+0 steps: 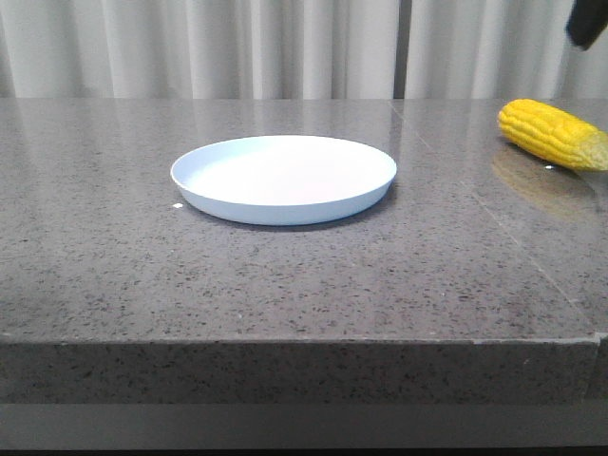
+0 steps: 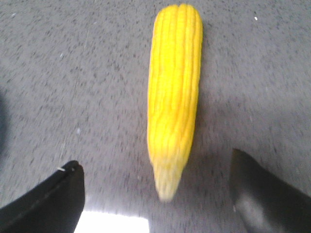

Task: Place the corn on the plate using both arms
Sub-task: 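Lower the right gripper onto the yellow corn cob and grasp it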

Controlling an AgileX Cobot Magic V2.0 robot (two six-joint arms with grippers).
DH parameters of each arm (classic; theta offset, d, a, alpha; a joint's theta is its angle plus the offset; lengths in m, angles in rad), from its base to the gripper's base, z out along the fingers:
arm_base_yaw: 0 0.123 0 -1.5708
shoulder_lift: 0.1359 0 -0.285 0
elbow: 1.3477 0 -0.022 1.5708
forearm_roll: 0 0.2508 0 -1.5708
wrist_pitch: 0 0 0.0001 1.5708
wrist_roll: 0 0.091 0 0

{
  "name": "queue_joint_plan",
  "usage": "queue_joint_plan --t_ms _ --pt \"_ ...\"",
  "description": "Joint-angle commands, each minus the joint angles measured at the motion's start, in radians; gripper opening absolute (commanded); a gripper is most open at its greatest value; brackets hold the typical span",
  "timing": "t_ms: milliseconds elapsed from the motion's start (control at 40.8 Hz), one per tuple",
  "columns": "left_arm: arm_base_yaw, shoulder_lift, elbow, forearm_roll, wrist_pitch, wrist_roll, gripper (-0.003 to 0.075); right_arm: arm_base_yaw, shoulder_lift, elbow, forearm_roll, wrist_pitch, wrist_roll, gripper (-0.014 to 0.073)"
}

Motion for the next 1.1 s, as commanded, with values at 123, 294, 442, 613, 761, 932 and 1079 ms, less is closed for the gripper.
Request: queue_joint_plan --t_ms 123,294,442,613,761,932,1079 --pt "-0.007 0.002 -0.027 0.0 -0.062 -0.009 0.0473 -0.001 0.166 -0.18 -0.058 -0.027 -0.01 0.0628" --pt "-0.007 0.002 -0.027 0.0 -0.062 -0.009 0.0473 -0.001 0.285 -0.25 -0.061 -0.029 -0.01 0.0628" --pt "-0.007 0.002 -0.027 0.0 -0.062 -0.009 0.0473 -0.001 0.354 -0.281 -0.061 -0.031 -0.01 0.0628" --pt "-0.007 0.002 -0.027 0.0 -0.062 -0.009 0.0473 -0.001 0.379 -0.29 -0.061 -0.027 -0.01 0.0474" --pt "-0.007 0.002 -0.027 0.0 -0.062 -0.009 0.0473 -0.001 0.378 -0.29 -0.06 -0.034 -0.01 0.0231" --pt "-0.007 0.002 -0.027 0.0 -0.062 -0.009 0.0473 -0.001 0.344 -0.291 -0.046 -0.036 -0.01 0.023" --pt "-0.007 0.002 -0.027 0.0 -0.062 -0.009 0.0473 0.028 0.268 -0.292 -0.014 -0.029 -0.016 0.023"
